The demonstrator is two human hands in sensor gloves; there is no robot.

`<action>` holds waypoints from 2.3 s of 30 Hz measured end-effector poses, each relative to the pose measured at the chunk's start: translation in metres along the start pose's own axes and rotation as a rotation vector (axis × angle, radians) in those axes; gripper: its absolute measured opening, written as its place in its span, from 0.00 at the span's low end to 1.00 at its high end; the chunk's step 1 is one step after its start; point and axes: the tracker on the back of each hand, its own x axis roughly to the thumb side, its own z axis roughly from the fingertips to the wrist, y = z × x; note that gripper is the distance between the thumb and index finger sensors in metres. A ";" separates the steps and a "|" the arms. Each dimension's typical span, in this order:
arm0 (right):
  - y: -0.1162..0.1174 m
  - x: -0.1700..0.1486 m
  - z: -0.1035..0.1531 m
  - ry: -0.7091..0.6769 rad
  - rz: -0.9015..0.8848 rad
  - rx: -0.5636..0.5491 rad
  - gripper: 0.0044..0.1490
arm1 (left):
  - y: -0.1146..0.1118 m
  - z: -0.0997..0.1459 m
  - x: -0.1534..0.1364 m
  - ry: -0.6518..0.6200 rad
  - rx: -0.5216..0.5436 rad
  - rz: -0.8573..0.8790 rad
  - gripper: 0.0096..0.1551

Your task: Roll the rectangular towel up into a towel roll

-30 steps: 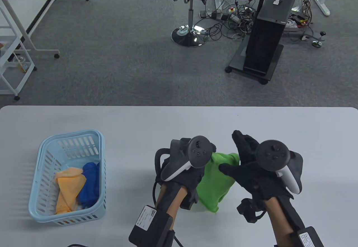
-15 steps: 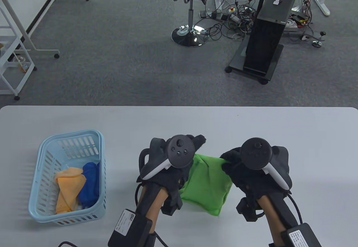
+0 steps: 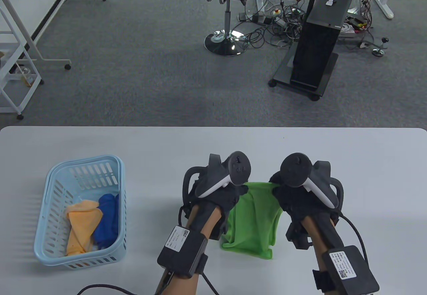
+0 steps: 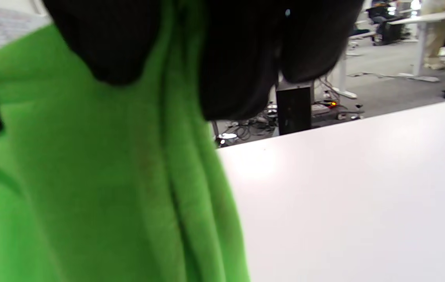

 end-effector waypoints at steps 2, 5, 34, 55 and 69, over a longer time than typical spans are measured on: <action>0.000 -0.006 -0.014 0.032 -0.100 -0.014 0.30 | 0.005 -0.011 -0.003 0.000 0.025 0.090 0.27; -0.007 -0.013 -0.033 0.069 -0.409 -0.053 0.29 | 0.021 -0.024 -0.010 -0.019 0.163 0.309 0.25; 0.190 -0.040 0.069 -0.300 -0.019 0.037 0.32 | -0.180 0.093 -0.049 -0.067 0.040 0.002 0.27; 0.189 -0.043 0.071 -0.269 0.115 0.138 0.44 | -0.192 0.091 -0.056 -0.004 -0.008 -0.058 0.23; 0.207 -0.023 0.079 -0.372 0.346 0.161 0.38 | -0.202 0.084 -0.049 0.040 -0.024 -0.147 0.25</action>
